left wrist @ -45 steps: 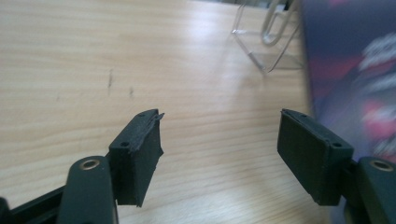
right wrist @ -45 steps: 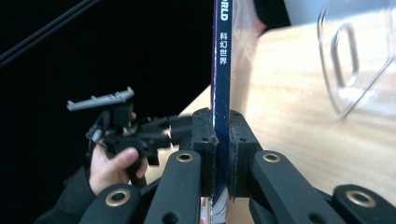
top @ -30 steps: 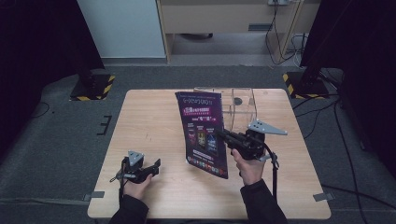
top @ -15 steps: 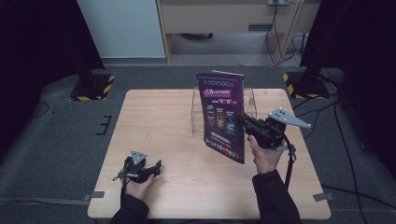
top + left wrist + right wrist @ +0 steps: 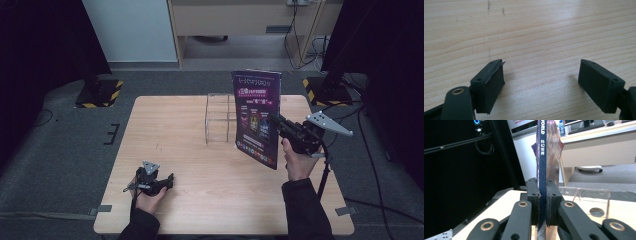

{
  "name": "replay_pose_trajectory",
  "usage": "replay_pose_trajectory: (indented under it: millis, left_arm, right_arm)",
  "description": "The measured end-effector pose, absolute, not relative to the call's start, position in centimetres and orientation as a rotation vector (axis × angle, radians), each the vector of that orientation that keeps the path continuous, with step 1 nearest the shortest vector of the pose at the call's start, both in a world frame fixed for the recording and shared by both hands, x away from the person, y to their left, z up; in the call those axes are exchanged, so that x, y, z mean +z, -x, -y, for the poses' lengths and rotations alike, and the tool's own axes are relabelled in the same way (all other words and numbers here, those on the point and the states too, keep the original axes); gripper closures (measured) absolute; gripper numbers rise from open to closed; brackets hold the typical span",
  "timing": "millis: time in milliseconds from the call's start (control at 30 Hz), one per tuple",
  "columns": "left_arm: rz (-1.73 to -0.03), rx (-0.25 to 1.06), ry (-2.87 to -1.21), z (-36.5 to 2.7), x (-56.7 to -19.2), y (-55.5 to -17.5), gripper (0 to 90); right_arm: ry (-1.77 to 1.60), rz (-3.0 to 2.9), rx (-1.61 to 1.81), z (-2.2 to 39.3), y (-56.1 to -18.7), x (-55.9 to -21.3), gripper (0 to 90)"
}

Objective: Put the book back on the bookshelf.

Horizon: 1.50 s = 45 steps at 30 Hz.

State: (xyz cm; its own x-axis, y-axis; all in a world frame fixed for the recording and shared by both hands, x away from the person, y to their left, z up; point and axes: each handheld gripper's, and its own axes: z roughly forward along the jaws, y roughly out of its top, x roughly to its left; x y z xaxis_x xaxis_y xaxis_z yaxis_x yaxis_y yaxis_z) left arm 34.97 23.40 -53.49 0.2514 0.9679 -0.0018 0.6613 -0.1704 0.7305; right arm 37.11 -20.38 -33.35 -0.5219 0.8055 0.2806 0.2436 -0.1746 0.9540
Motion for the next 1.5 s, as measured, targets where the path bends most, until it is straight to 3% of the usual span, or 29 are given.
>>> replay_pose_trajectory:
  millis: [633, 1500]
  left_arm:
    - [-1.499, 0.644, -1.921, -23.4, -53.5, -35.1, 12.4]
    - [-1.496, 0.642, -1.923, -23.4, -53.6, -35.2, 11.5]
  right_arm:
    - [-1.229, -1.548, 1.655, 23.6, -37.9, -32.0, 84.6]
    - [-1.254, -1.456, 1.549, 22.6, -44.3, -36.0, 84.6]
